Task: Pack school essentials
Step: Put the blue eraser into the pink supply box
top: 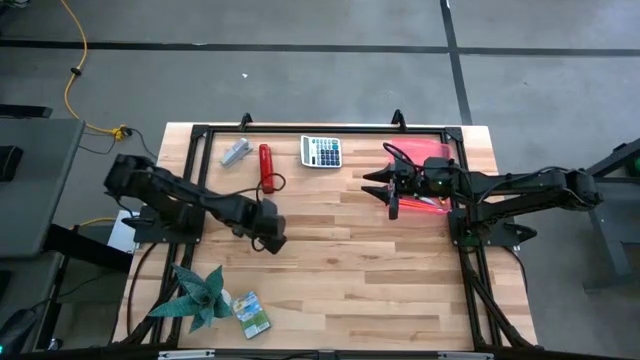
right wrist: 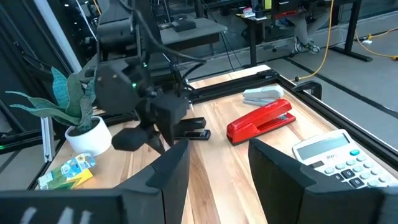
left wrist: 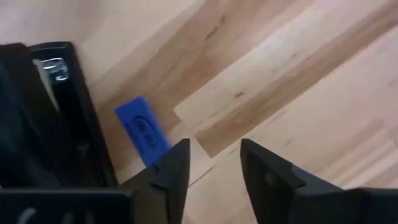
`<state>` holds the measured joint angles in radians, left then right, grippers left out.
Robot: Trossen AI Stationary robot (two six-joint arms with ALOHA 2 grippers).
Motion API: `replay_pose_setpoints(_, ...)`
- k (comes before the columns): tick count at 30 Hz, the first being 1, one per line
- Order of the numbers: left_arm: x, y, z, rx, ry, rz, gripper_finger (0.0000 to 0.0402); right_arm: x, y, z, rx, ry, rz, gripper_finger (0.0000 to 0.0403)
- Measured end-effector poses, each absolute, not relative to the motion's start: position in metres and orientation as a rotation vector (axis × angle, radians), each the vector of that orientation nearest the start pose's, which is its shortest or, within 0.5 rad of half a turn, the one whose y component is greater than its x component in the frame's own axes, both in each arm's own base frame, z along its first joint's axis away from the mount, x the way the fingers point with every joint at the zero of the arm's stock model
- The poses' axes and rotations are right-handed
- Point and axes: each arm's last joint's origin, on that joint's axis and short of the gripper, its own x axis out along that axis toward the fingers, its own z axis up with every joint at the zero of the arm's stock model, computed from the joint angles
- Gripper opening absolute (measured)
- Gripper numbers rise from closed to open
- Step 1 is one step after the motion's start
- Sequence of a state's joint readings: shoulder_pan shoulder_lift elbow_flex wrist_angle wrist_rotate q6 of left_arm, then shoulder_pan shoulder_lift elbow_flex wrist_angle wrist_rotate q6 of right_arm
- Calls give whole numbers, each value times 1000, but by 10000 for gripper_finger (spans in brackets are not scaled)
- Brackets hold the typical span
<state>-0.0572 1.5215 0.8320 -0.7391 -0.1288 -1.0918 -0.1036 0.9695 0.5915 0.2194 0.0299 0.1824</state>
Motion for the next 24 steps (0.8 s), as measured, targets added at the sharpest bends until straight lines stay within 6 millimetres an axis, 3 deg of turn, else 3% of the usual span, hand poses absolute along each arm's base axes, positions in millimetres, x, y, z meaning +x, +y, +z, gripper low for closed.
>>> replay_pose_setpoints(13, 241, -15, 154, -709, 1192, 1037, 11, 215, -23, 271, 216, 145, -150, 155)
replay_pose_setpoints(24, 241, -17, 146, -694, 1179, 1101, 0, 215, -23, 271, 232, 141, -151, 155)
